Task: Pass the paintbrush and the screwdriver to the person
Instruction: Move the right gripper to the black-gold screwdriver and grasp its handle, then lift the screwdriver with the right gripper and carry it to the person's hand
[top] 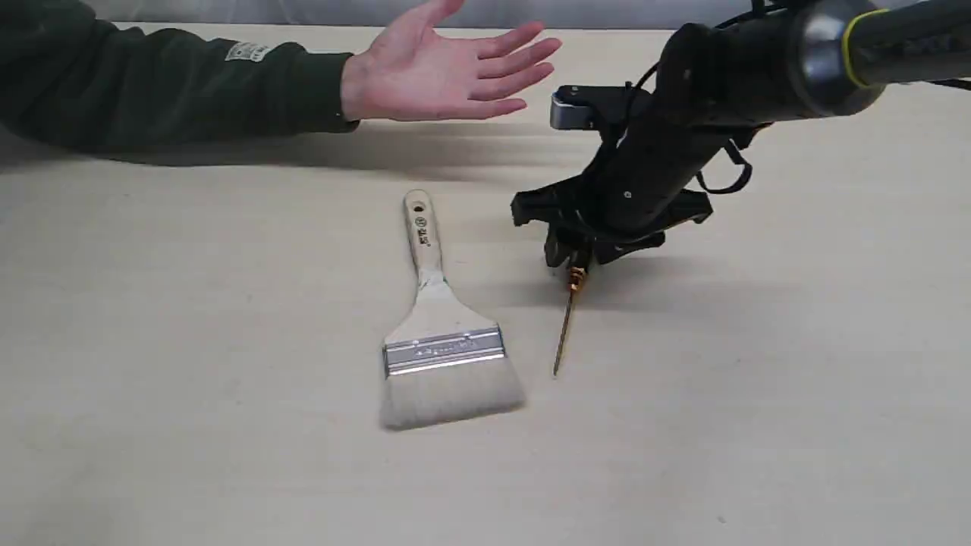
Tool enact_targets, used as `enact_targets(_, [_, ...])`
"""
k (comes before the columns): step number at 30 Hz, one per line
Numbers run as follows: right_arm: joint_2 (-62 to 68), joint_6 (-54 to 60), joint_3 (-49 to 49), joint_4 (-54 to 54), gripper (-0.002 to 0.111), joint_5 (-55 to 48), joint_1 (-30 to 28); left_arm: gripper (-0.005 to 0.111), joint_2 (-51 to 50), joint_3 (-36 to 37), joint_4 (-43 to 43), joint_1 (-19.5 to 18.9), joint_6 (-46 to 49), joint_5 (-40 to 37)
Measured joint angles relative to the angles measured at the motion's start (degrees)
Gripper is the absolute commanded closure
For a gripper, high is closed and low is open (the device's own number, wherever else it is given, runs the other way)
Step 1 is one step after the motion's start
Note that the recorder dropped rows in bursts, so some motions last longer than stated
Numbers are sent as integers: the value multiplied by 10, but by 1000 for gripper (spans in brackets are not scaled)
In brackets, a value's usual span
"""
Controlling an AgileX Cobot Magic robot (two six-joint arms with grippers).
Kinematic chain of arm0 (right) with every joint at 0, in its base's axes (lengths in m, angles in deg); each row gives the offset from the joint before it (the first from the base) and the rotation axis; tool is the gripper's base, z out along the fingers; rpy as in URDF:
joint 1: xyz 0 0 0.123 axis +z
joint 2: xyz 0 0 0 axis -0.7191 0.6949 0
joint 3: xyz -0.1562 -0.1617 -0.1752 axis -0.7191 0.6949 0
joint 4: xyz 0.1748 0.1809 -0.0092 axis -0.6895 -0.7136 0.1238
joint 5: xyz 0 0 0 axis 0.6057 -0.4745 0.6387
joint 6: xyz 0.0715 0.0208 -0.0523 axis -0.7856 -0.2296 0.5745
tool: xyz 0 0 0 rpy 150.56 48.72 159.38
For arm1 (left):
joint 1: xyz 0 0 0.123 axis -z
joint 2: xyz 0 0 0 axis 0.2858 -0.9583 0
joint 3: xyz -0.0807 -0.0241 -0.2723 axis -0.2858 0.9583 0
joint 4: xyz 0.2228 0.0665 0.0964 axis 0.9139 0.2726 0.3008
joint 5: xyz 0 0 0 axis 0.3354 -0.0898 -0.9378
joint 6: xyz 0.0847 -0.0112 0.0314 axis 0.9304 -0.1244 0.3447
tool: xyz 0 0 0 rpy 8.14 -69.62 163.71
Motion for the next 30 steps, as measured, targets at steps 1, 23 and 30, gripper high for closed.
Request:
enact_targets(1, [1,-10,-2,13,62,-1,0,107,0,0,0,0,0,0])
enact_targets(23, [3,-46,-7,138,104,-16,0,107,0,0,0,0,0,0])
enact_targets(30, [-70,-46,46,143,104,11,0,107,0,0,0,0,0,0])
